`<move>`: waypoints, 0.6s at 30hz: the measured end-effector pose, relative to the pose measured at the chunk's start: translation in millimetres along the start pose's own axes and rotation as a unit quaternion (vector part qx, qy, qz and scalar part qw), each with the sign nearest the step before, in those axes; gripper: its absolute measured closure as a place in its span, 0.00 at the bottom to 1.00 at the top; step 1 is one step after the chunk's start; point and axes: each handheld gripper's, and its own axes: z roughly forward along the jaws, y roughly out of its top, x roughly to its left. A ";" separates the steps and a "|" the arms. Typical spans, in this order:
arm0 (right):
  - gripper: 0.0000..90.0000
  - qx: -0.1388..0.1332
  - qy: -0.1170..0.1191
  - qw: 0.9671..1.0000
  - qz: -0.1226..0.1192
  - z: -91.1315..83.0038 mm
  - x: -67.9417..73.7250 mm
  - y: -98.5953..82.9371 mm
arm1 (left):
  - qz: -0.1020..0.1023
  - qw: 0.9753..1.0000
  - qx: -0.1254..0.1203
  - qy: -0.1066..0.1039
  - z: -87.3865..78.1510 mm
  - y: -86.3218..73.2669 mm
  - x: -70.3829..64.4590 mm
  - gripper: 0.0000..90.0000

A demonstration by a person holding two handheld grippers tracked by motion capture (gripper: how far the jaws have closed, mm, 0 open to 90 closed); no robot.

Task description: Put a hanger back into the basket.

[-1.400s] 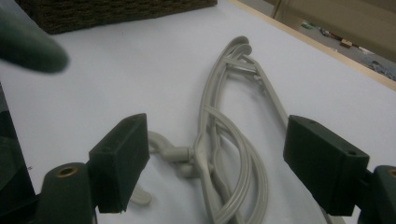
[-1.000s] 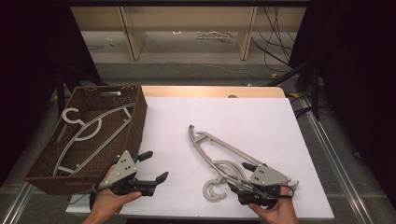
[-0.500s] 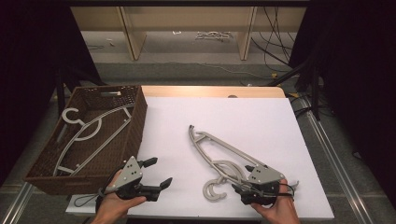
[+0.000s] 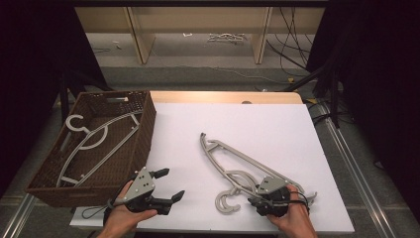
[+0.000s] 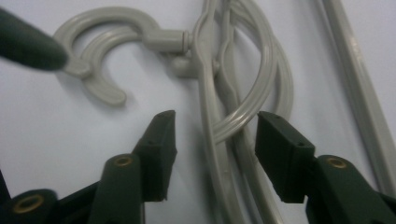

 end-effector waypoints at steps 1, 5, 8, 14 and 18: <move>0.61 0.004 -0.002 1.000 -0.005 0.9 -0.9 0.1 | -0.005 1.000 0.000 0.001 0.1 -0.2 -0.6 0.20; 0.66 0.005 -0.005 1.000 -0.007 -1.2 -2.2 0.8 | 0.005 1.000 0.002 -0.003 0.6 0.1 -0.1 0.20; 0.69 0.003 0.000 1.000 -0.013 -2.5 -0.9 1.7 | 0.003 1.000 0.003 -0.002 0.6 0.0 -0.9 0.20; 0.72 0.022 -0.002 1.000 -0.009 -2.2 3.0 3.2 | 0.003 1.000 0.004 -0.002 0.6 -0.2 -1.0 0.21; 0.76 0.042 0.014 0.999 0.019 -0.1 1.4 -0.2 | 0.000 1.000 0.001 -0.007 2.0 -0.4 -1.8 0.21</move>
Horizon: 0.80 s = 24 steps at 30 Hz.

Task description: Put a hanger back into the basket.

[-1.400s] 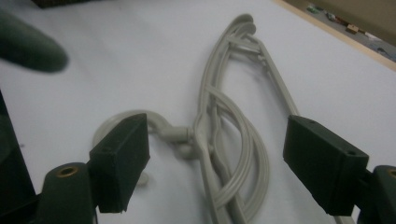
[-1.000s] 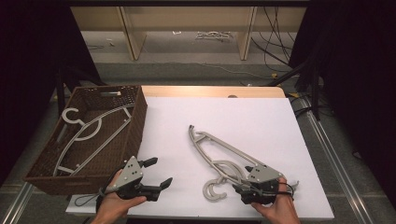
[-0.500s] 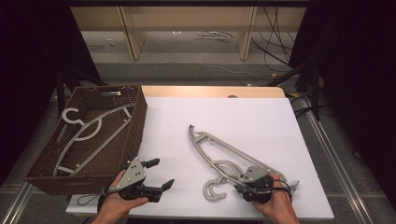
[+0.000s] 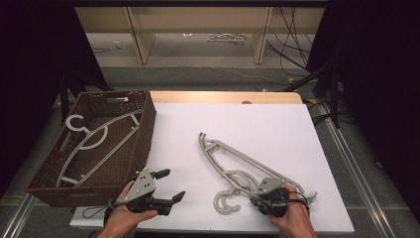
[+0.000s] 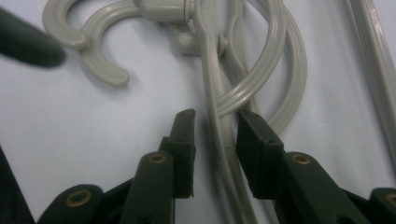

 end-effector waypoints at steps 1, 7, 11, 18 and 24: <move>0.76 0.000 0.001 1.000 0.000 -0.1 -1.0 0.2 | 0.006 1.000 0.003 0.001 -0.2 0.3 0.2 0.21; 0.85 0.007 0.013 1.000 0.007 1.1 -2.8 2.7 | 0.011 1.000 0.009 -0.001 2.7 0.5 0.3 0.21; 0.88 0.004 0.012 1.000 -0.005 2.2 -0.9 4.0 | 0.049 0.999 0.014 0.000 9.8 3.0 -0.2 0.27; 0.91 -0.002 0.007 0.998 -0.066 -6.1 7.0 10.7 | 0.088 0.996 0.021 0.000 33.1 10.2 0.2 0.28; 0.91 -0.014 -0.008 0.995 -0.099 -13.4 8.9 13.0 | 0.127 0.991 0.035 -0.004 59.2 19.0 1.3 0.31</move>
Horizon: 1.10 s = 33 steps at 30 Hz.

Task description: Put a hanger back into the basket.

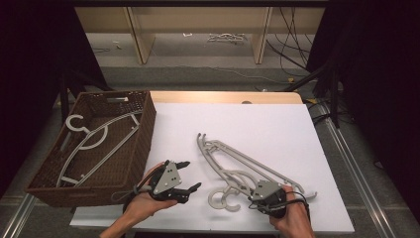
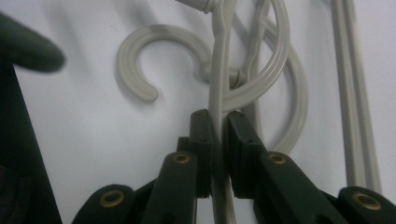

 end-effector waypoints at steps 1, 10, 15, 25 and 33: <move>0.91 -0.016 -0.007 1.000 -0.002 -3.1 -0.5 0.8 | 0.002 1.000 0.006 -0.001 6.5 1.9 1.7 0.32; 0.92 -0.039 -0.024 0.999 -0.014 -20.5 0.4 4.5 | 0.041 0.999 0.030 -0.011 28.3 6.0 6.7 0.34; 0.92 -0.059 -0.034 0.997 -0.020 -29.2 -1.3 4.5 | 0.042 0.999 0.024 0.001 28.2 10.4 9.3 0.35; 0.92 -0.090 -0.025 0.995 -0.032 -36.3 2.2 9.7 | 0.050 0.999 0.010 0.013 22.6 13.7 12.2 0.36; 0.92 -0.087 0.000 0.995 -0.047 -29.5 8.7 13.6 | 0.101 0.994 0.037 -0.019 27.0 12.9 3.5 0.36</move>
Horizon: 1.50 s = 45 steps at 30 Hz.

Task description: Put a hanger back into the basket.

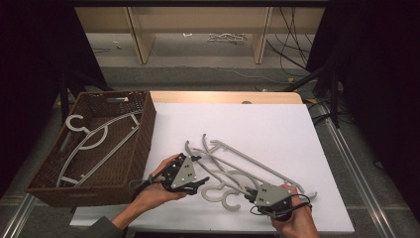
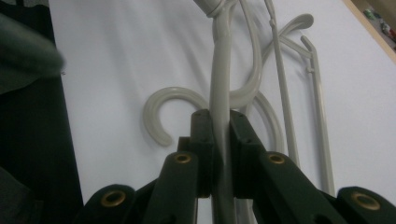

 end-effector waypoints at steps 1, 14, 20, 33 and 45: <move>0.92 -0.001 0.001 1.000 0.001 0.6 0.9 0.3 | 0.004 1.000 0.003 -0.007 0.7 0.1 -2.5 0.36; 0.92 -0.013 0.033 0.999 -0.010 7.1 8.0 5.5 | 0.035 0.998 0.023 -0.035 8.9 1.6 -13.1 0.46; 0.91 -0.014 0.039 0.999 -0.012 8.3 8.5 5.8 | 0.093 0.994 0.031 -0.050 8.9 4.0 -19.0 0.69; 0.60 -0.056 -0.046 0.997 0.037 6.8 -3.4 0.5 | 0.100 0.993 0.036 -0.050 -7.5 27.2 -20.8 0.84; 0.43 -0.170 -0.092 0.966 0.172 -10.6 -18.5 -6.4 | -0.009 0.998 0.031 -0.055 -15.5 21.3 -0.9 0.88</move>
